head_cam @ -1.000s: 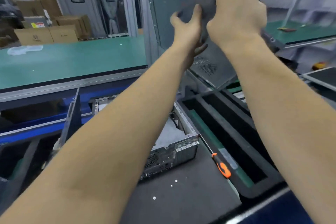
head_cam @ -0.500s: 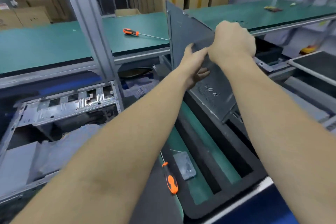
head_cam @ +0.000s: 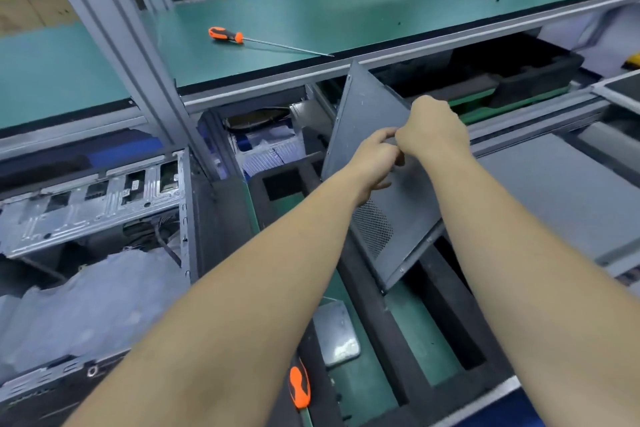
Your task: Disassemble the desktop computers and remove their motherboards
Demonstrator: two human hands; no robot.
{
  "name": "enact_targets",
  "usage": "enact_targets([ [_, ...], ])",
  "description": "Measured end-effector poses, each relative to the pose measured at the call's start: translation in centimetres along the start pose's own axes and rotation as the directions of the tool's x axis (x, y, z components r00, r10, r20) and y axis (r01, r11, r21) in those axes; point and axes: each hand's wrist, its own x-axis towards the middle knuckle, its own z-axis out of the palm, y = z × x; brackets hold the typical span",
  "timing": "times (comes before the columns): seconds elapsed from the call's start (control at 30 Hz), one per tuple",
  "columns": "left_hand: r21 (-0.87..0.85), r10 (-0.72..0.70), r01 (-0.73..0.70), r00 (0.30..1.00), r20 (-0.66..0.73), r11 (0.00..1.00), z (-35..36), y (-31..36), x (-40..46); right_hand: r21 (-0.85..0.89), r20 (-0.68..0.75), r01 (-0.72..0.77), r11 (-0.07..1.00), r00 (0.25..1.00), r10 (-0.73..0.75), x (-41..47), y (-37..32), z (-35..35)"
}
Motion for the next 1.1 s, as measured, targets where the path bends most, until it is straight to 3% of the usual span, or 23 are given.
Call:
enact_targets([
  [0.13, 0.056, 0.011, -0.012, 1.0, 0.016, 0.998, 0.6, -1.5, 2.0, 0.025, 0.078, -0.012, 1.0, 0.997, 0.01, 2.4, 1.6, 3.2],
  [0.37, 0.212, 0.082, -0.066, 0.994, -0.066, 0.975, -0.4, -4.2, 5.3, -0.104, 0.016, -0.073, 0.992, 0.997, 0.075, 6.2, 5.8, 4.5],
  [0.63, 0.402, 0.183, -0.141, 0.981, -0.068, 0.905, -3.6, -5.8, 4.9, -0.209, 0.094, -0.228, 0.951, 0.963, 0.252, 5.8, 7.8, 7.1],
  [0.73, 0.466, 0.251, -0.184, 0.964, -0.085, 0.865, -5.5, -5.5, 3.0, -0.218, 0.128, -0.161, 0.963, 0.973, 0.192, 4.2, 5.7, 8.2],
  [0.9, 0.619, 0.392, -0.222, 0.907, -0.151, 0.753, -12.0, -5.1, -2.8, -0.091, 0.207, 0.032, 0.995, 0.978, -0.013, -0.7, -2.7, 10.7],
  [1.0, 0.755, 0.487, -0.181, 0.849, -0.203, 0.631, -18.1, -6.4, -7.5, 0.061, 0.256, 0.113, 0.992, 0.958, -0.125, -5.1, -8.9, 12.2],
  [1.1, 0.816, 0.515, -0.074, 0.808, -0.288, 0.573, -25.3, -9.3, -13.2, 0.2, 0.321, 0.155, 0.968, 0.923, -0.214, -9.9, -14.9, 14.2],
])
